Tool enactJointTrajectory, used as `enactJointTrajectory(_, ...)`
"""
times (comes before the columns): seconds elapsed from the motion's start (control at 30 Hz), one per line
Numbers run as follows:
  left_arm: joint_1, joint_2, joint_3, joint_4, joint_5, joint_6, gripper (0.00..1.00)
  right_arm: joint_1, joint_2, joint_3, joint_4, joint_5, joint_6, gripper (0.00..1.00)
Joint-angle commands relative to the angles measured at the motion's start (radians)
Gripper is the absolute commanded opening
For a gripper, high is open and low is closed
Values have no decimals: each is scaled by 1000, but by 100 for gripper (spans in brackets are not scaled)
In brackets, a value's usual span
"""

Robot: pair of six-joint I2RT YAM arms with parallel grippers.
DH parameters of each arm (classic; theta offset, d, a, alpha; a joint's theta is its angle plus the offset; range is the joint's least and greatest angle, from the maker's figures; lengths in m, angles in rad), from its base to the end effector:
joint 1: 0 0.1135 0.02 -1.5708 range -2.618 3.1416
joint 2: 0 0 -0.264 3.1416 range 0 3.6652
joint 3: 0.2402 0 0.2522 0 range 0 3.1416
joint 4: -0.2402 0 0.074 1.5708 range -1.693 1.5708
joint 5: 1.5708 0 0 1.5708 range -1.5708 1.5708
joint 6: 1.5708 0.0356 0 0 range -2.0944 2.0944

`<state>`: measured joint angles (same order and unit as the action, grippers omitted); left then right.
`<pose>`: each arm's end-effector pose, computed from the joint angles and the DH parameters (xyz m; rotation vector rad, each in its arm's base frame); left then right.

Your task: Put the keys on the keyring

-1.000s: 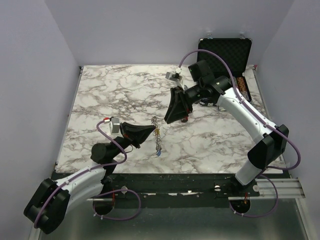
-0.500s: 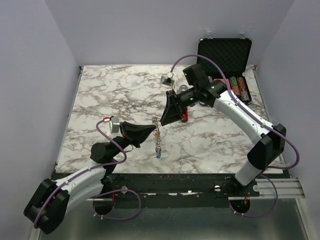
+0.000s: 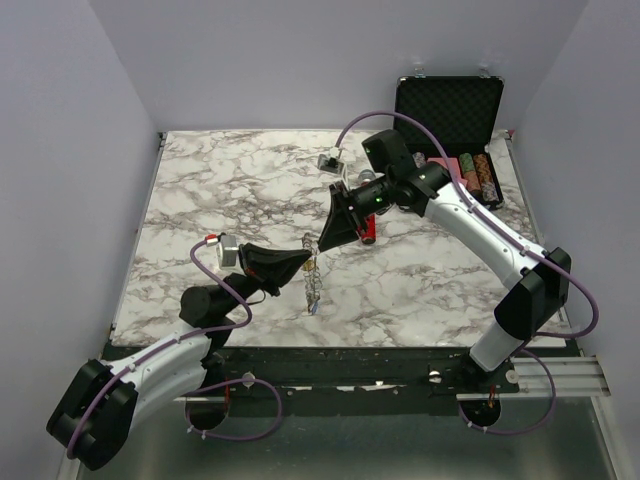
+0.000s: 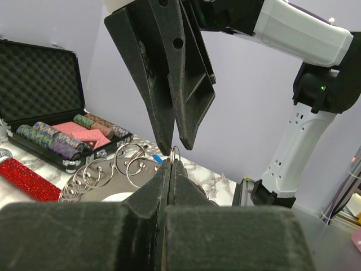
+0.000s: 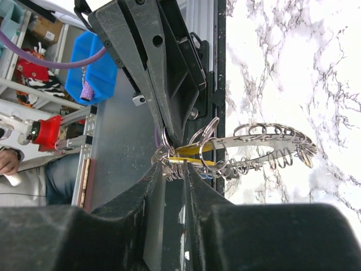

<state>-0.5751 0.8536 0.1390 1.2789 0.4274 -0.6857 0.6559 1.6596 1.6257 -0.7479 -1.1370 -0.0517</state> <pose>0.1268 -0.0998 0.2542 0.3650 1.1006 -1.3442 0.2604 0.2411 0.3654 -1.3236 1.8788 1.6298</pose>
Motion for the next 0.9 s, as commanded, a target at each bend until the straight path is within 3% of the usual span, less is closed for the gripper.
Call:
enactJointTrajectory(0.0,4,-14,34,191,16,0,0,14,15,-3,16,29,13,27)
enactJointTrajectory(0.2,4,-16,34,188,16,3,0,21,19,-3,16,36,10,17)
enactJointTrajectory(0.37,6,-19,37,189,13,5,0,22,19,-6,16,26,13,0)
enactJointTrajectory(0.87,4,-39,47,211,5,2,0,22,38,-50,64,-23,79,0)
